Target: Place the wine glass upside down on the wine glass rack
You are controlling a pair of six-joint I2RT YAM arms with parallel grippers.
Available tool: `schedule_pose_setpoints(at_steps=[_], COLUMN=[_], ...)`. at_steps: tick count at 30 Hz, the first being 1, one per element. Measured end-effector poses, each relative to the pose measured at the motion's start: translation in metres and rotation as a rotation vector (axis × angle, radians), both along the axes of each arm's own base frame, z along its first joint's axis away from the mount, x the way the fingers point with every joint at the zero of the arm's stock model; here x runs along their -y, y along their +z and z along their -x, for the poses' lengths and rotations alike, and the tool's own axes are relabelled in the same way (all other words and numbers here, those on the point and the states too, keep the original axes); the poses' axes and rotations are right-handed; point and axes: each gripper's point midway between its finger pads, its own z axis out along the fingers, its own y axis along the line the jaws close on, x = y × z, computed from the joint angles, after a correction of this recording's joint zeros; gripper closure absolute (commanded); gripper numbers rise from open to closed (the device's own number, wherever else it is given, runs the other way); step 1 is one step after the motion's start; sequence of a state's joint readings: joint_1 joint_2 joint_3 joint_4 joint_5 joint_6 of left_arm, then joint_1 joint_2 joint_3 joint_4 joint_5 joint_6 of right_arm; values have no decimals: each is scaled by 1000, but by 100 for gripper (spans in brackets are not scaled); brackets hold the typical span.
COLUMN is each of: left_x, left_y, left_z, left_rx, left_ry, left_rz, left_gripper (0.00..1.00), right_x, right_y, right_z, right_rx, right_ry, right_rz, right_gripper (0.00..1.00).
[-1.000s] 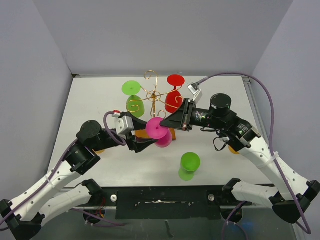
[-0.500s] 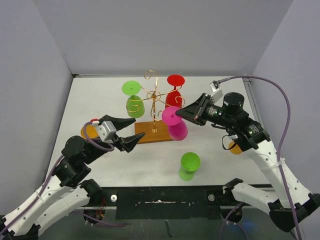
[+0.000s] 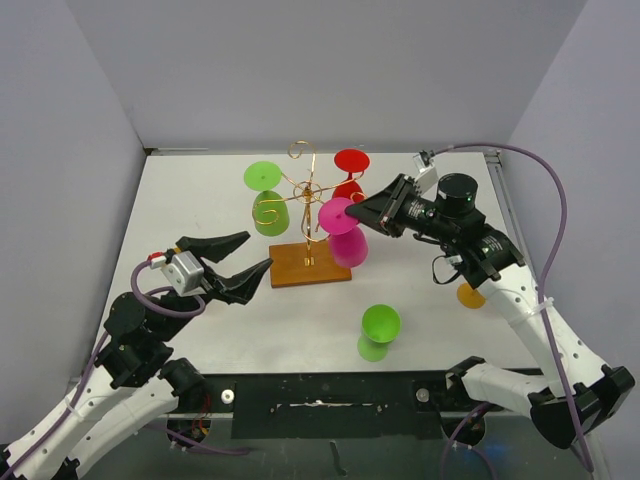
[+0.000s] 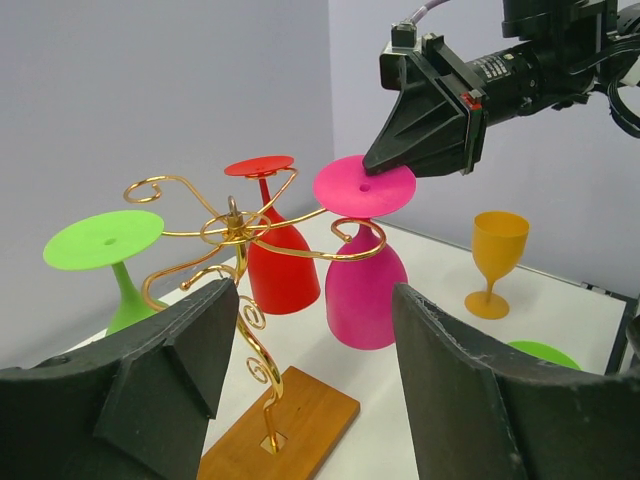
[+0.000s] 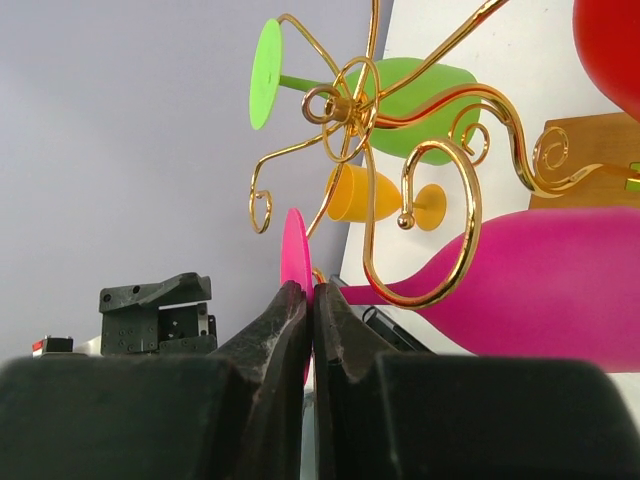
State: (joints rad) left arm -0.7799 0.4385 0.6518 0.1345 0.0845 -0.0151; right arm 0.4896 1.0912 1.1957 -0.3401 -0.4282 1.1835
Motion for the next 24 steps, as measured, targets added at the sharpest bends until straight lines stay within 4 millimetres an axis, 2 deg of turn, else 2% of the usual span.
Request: schedule_pose_setpoints(at_steps=[10, 24], left_x=[-6, -6], left_y=[1, -1], left_z=[-5, -7], left_rx=[-11, -21], left_ry=[41, 50], left_rz=[15, 16], left_gripper=[37, 37], right_x=[-13, -32], right_y=[11, 2], right_z=[-7, -10], right_rx=[17, -14], right_ry=[57, 161], right_rz=[-28, -38], right_gripper=[100, 100])
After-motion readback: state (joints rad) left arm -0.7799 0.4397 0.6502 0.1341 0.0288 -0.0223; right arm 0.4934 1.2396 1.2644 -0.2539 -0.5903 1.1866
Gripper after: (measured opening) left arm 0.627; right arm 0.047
